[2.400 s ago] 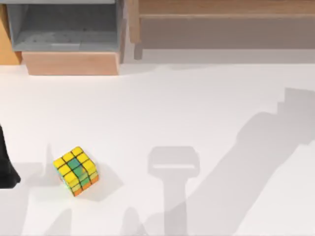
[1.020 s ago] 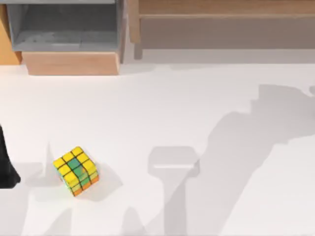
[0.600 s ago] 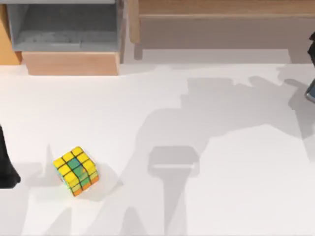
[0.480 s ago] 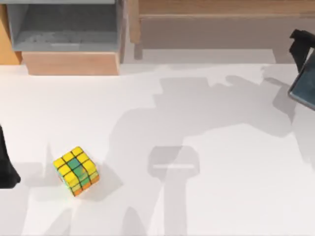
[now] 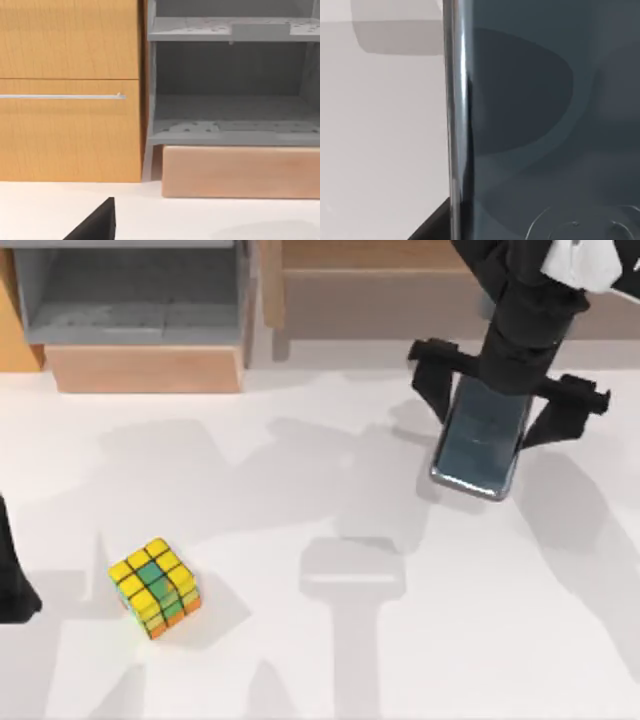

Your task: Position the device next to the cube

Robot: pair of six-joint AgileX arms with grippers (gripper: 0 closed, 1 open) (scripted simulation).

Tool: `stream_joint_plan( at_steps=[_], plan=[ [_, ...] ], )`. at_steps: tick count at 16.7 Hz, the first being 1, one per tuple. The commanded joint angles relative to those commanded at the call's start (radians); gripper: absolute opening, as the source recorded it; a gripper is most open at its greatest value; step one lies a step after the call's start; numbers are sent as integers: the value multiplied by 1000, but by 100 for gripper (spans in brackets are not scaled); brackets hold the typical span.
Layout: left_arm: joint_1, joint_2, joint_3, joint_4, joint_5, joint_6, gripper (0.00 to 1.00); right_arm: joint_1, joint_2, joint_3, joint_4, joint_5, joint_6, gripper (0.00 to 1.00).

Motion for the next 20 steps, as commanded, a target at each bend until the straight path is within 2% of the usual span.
stream_joint_plan(
  at_steps=[6,11,15,20],
  plan=[
    [0,0,0,0,0,0,100,261,42,39,-52,-5,73,0],
    [0,0,0,0,0,0,100,414,68,57,-82,-9,114,0],
    [0,0,0,0,0,0,100,470,77,62,-93,-11,128,0],
    [0,0,0,0,0,0,100,473,78,62,-94,-11,128,0]
  ],
)
